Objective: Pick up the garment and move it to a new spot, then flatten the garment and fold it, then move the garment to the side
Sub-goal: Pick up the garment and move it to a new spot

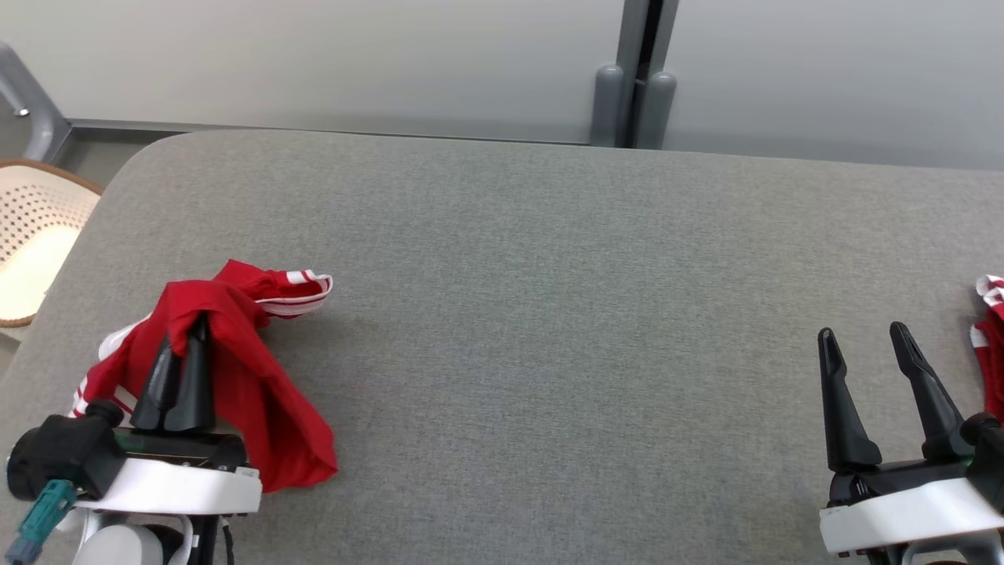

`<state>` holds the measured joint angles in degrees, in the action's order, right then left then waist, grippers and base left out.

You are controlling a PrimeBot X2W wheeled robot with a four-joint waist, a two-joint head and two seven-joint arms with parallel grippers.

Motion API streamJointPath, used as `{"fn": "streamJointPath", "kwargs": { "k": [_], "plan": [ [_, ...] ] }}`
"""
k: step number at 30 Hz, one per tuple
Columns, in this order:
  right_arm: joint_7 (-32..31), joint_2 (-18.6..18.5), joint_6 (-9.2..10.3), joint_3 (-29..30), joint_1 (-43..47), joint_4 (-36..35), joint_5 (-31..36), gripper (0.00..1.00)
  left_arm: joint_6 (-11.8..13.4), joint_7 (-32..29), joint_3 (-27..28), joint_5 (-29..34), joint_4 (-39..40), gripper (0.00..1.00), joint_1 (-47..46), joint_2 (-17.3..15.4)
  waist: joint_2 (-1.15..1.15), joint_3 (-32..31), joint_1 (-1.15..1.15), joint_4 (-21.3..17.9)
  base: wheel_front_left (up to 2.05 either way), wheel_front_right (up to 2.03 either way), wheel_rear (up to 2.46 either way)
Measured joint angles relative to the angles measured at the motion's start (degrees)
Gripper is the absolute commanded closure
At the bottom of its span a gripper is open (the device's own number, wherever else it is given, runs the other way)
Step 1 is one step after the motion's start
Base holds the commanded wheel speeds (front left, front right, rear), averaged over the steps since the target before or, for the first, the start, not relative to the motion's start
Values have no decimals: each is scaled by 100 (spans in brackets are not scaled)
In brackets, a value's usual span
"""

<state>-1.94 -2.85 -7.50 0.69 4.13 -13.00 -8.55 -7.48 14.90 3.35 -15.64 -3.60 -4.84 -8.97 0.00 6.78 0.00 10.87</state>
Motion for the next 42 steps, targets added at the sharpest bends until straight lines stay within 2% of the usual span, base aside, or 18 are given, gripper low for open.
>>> {"fn": "streamJointPath", "kwargs": {
  "k": [5, 13, 19, 23, 29, 30, 31, 32, 37, 42],
  "plan": [
    [-11, -1, 0, -76, 28, -64, 10, 0, 0, -129, -536, -37, 272, 100, 21, -37, 0, -32, 0, -316, 0, 0, 0],
    [100, 1, 0, -253, -61, -118, -66, 0, 0, -286, -2152, -213, 414, 100, -716, -425, 0, 221, 0, -1169, 0, 0, 0],
    [428, -4, 1, -272, -87, -74, -275, 0, 0, -374, -3004, -315, 541, 100, -1307, -637, 0, 604, 0, -1844, 0, 0, 0],
    [673, -3, 0, -305, -56, 35, -430, 0, -1, -402, -3373, -374, 545, 100, -1684, -681, 0, 943, 0, -2225, 0, 0, 0],
    [905, -2, 0, -368, -61, 149, -505, 0, -1, -426, -3612, -501, 127, 100, -1852, -755, 0, 1403, 0, -2650, 0, 0, 0],
    [923, -1, 0, -347, -60, 156, -505, 0, -1, -422, -3645, -513, 57, 90, -1868, -758, 0, 1461, 0, -2686, 0, 0, 0],
    [940, -3, 0, -332, -61, 163, -504, 0, -1, -401, -3668, -532, -16, 53, -1880, -758, 0, 1512, 0, -2703, 0, 0, 0],
    [943, -5, 0, -335, -64, 180, -503, 0, -1, -360, -3687, -566, -70, 0, -1880, -757, 0, 1549, 0, -2702, 0, 0, 0],
    [899, -1, 0, -331, -168, 229, -434, 0, -1, -296, -3887, -679, -154, 0, -1839, -855, 0, 1535, 0, -2487, 0, 0, 0],
    [790, 1, 0, -279, -194, 312, -379, 0, 129, -165, -3655, -895, -87, 0, -1522, -932, 0, 1377, 0, -2168, 0, 0, 0]
  ]
}}
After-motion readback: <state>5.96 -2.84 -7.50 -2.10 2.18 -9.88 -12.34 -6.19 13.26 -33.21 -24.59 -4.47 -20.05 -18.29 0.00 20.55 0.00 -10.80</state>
